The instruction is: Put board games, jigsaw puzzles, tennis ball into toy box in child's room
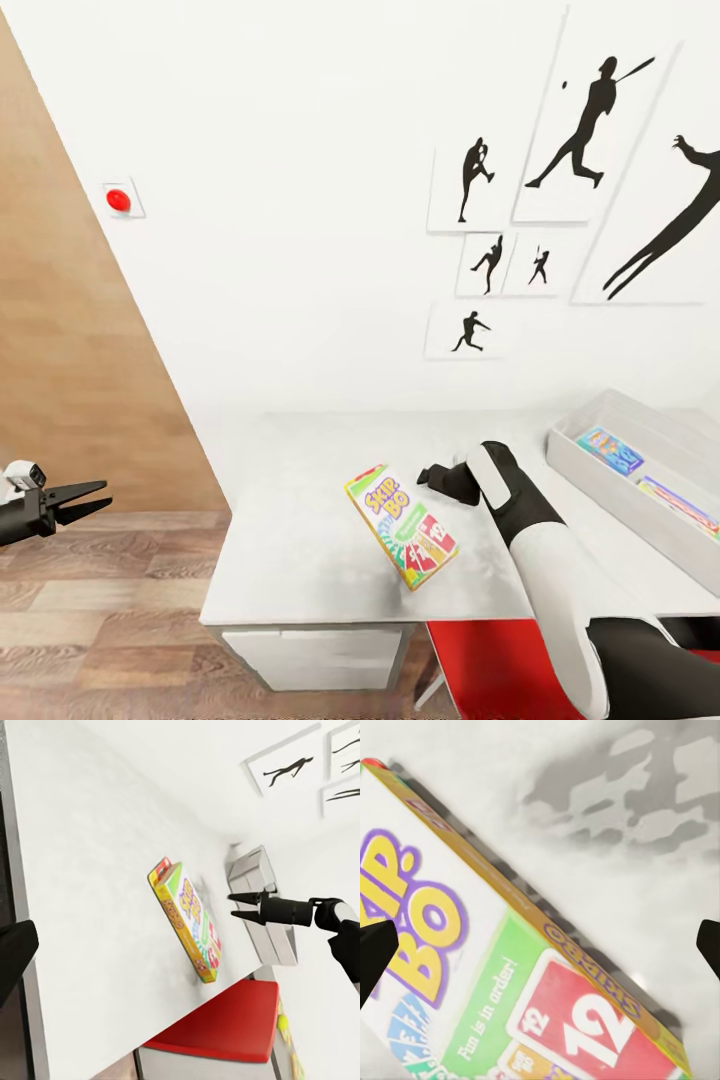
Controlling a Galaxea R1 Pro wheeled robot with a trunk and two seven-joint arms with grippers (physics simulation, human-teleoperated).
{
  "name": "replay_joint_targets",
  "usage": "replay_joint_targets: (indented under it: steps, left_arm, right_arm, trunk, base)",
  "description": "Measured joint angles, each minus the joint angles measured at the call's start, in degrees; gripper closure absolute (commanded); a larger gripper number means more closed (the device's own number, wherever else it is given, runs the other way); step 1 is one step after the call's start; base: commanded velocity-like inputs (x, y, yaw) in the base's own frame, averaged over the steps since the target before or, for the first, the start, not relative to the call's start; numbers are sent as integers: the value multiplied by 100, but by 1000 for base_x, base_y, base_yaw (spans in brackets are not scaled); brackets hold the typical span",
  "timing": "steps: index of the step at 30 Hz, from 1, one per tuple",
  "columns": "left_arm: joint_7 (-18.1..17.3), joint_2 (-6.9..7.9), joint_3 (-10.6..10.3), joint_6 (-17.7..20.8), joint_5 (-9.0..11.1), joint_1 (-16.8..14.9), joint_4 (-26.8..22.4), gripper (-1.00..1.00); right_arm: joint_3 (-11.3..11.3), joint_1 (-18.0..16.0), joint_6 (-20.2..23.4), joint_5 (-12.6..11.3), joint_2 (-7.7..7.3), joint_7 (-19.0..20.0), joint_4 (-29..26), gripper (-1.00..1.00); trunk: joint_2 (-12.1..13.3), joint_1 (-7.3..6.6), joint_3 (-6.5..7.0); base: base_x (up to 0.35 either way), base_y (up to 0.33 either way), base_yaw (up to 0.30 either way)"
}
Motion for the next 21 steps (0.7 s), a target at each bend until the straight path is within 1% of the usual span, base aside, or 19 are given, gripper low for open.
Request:
replay_joint_targets:
  steps: [8, 16, 21]
  left_arm:
    - [0, 0, -3, 0, 0, 0, -2, -100]
    - [0, -8, -6, 0, 0, 0, -2, -100]
    - [0, -9, -6, 0, 0, 0, -2, -100]
  right_arm:
    - [2, -5, 13, 3, -2, 58, 1, -100]
    - [2, -22, 7, 9, -25, 395, -1, -100]
    - [4, -23, 8, 11, -25, 457, -3, -100]
  trunk:
    - [0, 0, -76]
    - [0, 0, -152]
    - [0, 0, -199]
  base:
    - [0, 0, 0]
    - [0, 0, 0]
    - [0, 0, 0]
